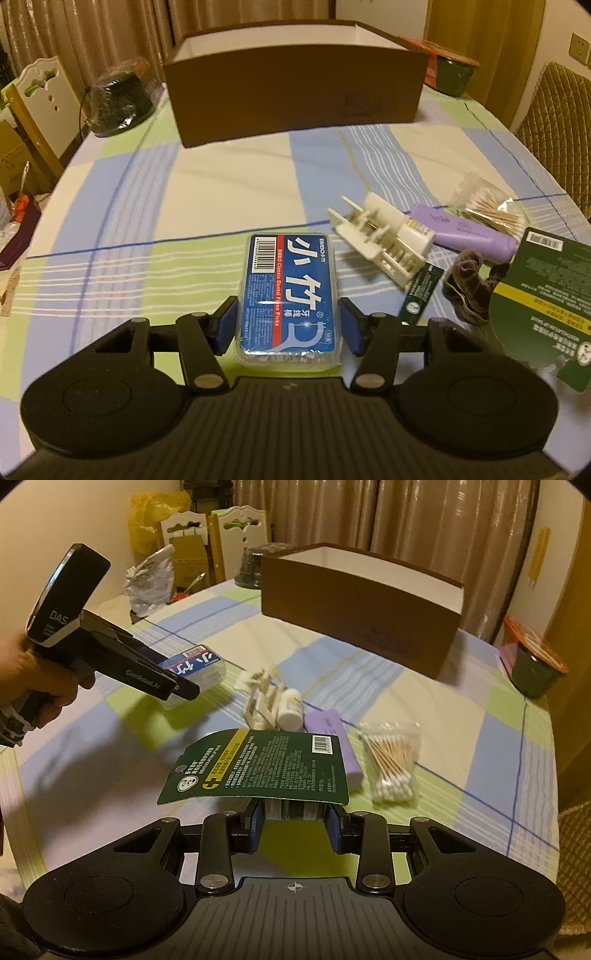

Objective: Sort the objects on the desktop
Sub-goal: 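Grasp the blue toothpick box with the left gripper while the right gripper holds the green package, then carry the blue box and green package with both grippers into the brown box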

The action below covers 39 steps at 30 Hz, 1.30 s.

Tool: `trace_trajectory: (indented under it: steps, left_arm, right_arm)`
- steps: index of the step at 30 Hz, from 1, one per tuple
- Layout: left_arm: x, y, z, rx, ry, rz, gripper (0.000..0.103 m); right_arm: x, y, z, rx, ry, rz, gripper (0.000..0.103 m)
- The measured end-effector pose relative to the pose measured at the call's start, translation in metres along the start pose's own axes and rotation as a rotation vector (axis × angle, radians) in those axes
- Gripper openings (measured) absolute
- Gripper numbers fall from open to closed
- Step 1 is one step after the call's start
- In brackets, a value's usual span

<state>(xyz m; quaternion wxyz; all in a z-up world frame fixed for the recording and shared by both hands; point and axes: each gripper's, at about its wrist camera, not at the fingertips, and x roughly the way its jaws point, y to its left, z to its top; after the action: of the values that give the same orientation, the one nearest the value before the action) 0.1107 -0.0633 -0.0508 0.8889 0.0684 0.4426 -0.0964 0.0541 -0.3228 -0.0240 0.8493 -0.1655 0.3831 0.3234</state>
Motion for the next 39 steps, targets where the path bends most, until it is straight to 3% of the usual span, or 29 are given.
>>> trace_trajectory:
  steps: [20, 39]
  left_arm:
    - [-0.029, 0.059, 0.014, 0.014, -0.018, 0.000, 0.052]
    - [-0.046, 0.099, 0.038, 0.109, -0.082, -0.076, 0.052]
  right_arm:
    - [0.031, 0.022, 0.061, 0.050, -0.054, -0.020, 0.034]
    - [0.025, 0.030, 0.108, 0.236, -0.118, -0.147, 0.034]
